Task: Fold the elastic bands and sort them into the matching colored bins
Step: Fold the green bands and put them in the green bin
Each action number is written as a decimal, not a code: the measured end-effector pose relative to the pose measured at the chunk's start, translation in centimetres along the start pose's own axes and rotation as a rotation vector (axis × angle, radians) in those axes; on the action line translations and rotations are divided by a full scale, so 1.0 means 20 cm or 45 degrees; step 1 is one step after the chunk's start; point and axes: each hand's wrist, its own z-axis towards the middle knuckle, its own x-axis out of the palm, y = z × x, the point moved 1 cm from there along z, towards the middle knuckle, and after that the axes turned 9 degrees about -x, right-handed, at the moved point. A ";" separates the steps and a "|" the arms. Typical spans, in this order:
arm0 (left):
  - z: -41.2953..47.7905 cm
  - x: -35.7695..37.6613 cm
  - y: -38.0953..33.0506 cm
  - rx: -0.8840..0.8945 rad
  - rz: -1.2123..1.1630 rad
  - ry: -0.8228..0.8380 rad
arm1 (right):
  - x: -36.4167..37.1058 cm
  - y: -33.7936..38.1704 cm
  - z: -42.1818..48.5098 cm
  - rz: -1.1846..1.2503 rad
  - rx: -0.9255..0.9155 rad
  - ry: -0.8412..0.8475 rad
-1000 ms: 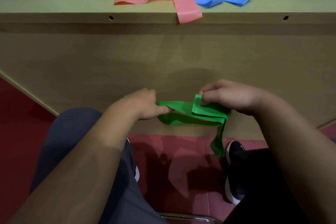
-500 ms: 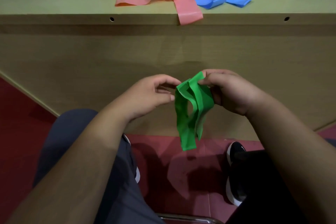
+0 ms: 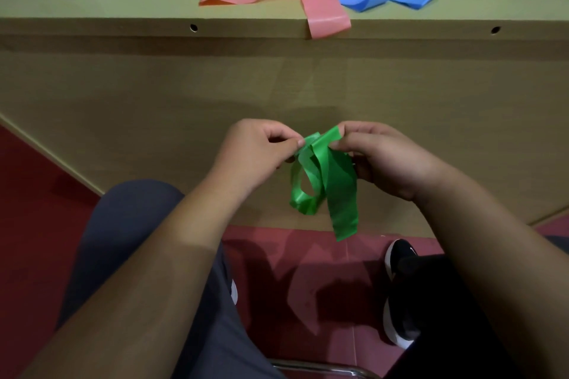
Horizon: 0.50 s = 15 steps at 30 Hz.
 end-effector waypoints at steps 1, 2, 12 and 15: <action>0.00 0.00 0.00 0.000 0.010 -0.008 | 0.00 -0.01 0.00 -0.015 0.013 0.008; 0.00 -0.01 0.00 0.001 0.017 -0.015 | 0.00 -0.01 0.00 -0.025 0.032 0.009; 0.00 -0.01 -0.02 -0.052 -0.074 0.031 | -0.02 -0.03 0.00 -0.271 -0.015 0.070; 0.00 -0.01 -0.01 -0.061 -0.084 0.027 | -0.01 -0.03 0.00 -0.283 -0.047 0.086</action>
